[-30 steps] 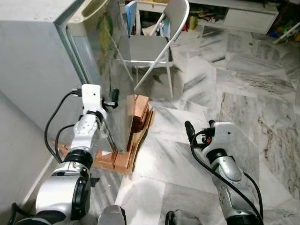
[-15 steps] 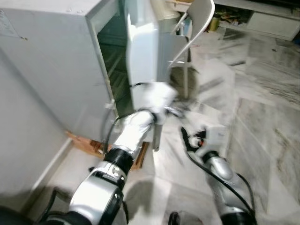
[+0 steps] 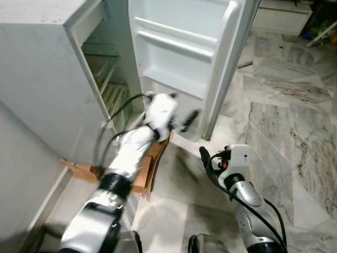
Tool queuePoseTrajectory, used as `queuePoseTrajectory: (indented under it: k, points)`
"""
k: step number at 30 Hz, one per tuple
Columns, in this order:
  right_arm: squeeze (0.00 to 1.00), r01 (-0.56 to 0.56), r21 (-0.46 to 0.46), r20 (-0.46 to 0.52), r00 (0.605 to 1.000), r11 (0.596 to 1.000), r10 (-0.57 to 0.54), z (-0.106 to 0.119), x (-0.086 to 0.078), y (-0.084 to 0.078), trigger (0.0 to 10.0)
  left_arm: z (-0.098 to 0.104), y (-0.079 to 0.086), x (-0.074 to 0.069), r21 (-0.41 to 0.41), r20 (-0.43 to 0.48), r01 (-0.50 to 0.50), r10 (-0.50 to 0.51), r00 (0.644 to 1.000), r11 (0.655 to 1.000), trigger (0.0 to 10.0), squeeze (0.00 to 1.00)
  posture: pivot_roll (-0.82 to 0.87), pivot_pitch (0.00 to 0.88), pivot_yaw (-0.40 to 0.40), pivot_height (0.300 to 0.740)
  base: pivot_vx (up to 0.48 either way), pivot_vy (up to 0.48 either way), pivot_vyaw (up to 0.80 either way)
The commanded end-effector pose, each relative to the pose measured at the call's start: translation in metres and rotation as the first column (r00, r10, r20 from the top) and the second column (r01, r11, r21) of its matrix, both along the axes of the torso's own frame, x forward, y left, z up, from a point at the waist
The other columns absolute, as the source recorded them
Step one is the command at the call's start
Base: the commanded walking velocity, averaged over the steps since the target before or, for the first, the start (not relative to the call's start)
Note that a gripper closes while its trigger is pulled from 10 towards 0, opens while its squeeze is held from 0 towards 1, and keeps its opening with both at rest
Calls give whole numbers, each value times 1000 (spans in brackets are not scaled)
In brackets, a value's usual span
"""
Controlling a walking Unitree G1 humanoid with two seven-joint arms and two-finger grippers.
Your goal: Restocking fridge
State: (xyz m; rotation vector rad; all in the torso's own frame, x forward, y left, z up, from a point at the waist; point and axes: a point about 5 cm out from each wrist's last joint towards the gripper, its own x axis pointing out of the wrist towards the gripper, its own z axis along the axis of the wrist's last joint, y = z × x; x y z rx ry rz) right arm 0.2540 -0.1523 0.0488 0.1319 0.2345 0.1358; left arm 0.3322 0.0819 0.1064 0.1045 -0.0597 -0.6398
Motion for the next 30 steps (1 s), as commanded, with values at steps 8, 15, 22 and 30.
queuePoseTrajectory:
  k: [8, 15, 22, 30]
  points:
    - [0, -31, 21, 17, 999, 999, 31, 9, 7, 3, 10000, -46, 72, -62, 54, -129, -230, 235, 963, 972, 10000, 0, 41, 100, 12, 740, 60, -413, 0]
    - [0, -75, -18, 39, 996, 997, 76, 13, 7, 5, 10000, -56, 89, -79, 5, -204, -374, 367, 907, 927, 10000, 0, 26, 82, -7, 740, 238, -389, 0]
    - [0, -9, -13, 2, 1000, 1000, 9, 10, 12, -2, 10000, -60, 83, -83, -4, -261, -384, 370, 892, 923, 10000, 0, -1, 43, 3, 740, 357, -317, 0]
    - [0, 48, -52, 60, 997, 997, -45, 16, 13, -13, 10000, -57, 71, -76, -11, -251, -366, 352, 902, 931, 10000, 0, -21, 29, 13, 740, 363, -311, 0]
